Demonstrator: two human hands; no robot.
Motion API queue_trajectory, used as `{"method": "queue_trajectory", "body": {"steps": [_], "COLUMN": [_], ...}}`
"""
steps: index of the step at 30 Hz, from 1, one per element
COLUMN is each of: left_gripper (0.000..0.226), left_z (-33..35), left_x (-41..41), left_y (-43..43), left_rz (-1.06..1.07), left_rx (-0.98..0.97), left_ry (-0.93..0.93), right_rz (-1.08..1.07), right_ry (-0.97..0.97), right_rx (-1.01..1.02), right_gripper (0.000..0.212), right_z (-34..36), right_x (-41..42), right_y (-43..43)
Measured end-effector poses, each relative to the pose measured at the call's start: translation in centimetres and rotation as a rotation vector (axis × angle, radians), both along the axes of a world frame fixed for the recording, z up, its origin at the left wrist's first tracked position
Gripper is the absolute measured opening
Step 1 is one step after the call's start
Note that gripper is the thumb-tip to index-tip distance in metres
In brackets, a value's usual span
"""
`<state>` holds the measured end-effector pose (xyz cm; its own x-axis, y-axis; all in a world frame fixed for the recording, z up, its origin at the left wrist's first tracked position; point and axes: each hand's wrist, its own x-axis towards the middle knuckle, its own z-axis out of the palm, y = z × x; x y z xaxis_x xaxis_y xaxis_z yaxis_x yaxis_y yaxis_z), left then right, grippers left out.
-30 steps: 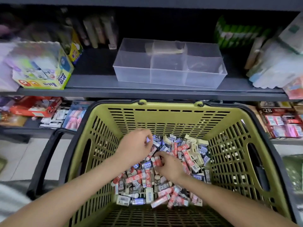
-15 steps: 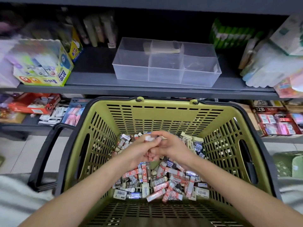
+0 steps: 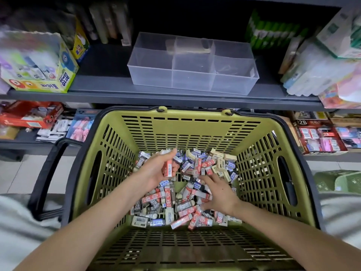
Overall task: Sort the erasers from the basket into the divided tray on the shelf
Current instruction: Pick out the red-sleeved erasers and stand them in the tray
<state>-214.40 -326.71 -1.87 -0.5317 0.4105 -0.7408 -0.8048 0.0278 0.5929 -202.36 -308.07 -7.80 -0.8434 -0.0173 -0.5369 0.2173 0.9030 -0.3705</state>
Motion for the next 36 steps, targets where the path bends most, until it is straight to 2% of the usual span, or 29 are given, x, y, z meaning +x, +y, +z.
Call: {"method": "queue_trajectory", "body": {"steps": [5,10,15,18,22,24,25,27,28,31,34,36], "left_gripper": [0.036,0.047,0.059,0.063,0.044,0.045,0.052,0.08,0.088,0.083,0.073,0.063], "left_z": [-1.0,-1.7,-2.0,-2.3,-2.2,-2.3,-2.3,-2.4,-2.3,-1.4,-0.9,-0.7], "left_x": [1.2,2.7,3.0,2.9,3.2,3.4,3.5,3.5,3.5,3.7,3.8,4.0], "left_y": [0.2,0.2,0.0,-0.2,0.2,0.4,0.4,0.5,0.6,1.1,1.6,1.8], "left_rz": [-0.029,-0.026,-0.043,-0.026,-0.041,-0.007,0.02,0.052,0.046,0.031,0.037,0.0], "left_rx": [0.023,-0.024,-0.032,-0.033,-0.062,-0.076,-0.059,0.024,0.08,0.19,0.208,0.158], "left_ry": [-0.072,-0.122,-0.128,-0.129,-0.089,-0.077,-0.083,-0.109,-0.096,-0.011,0.103,0.224], "right_rz": [-0.098,0.042,0.001,-0.138,-0.37,-0.498,-0.55,-0.613,-0.619,-0.562,-0.459,-0.411], "right_ry": [0.026,-0.035,-0.02,-0.048,-0.101,-0.1,-0.082,-0.009,0.039,0.194,0.282,0.301], "right_rx": [-0.116,-0.017,-0.278,-0.464,-0.669,-0.798,-0.842,-0.905,-0.918,-0.831,-0.682,-0.656], "right_gripper": [0.088,0.093,0.077,0.068,0.061,0.063,0.064,0.064,0.065,0.07,0.077,0.078], "right_z": [-0.5,-1.1,-0.8,0.1,1.9,3.1,3.7,4.8,5.3,6.3,6.7,6.8], "right_x": [0.2,1.5,0.9,0.7,0.5,0.3,0.1,-0.3,-0.6,-1.3,-2.1,-2.6], "right_y": [0.2,-0.6,-0.9,-0.9,-0.6,-0.8,-0.9,-1.2,-1.5,-2.6,-3.7,-4.0]}}
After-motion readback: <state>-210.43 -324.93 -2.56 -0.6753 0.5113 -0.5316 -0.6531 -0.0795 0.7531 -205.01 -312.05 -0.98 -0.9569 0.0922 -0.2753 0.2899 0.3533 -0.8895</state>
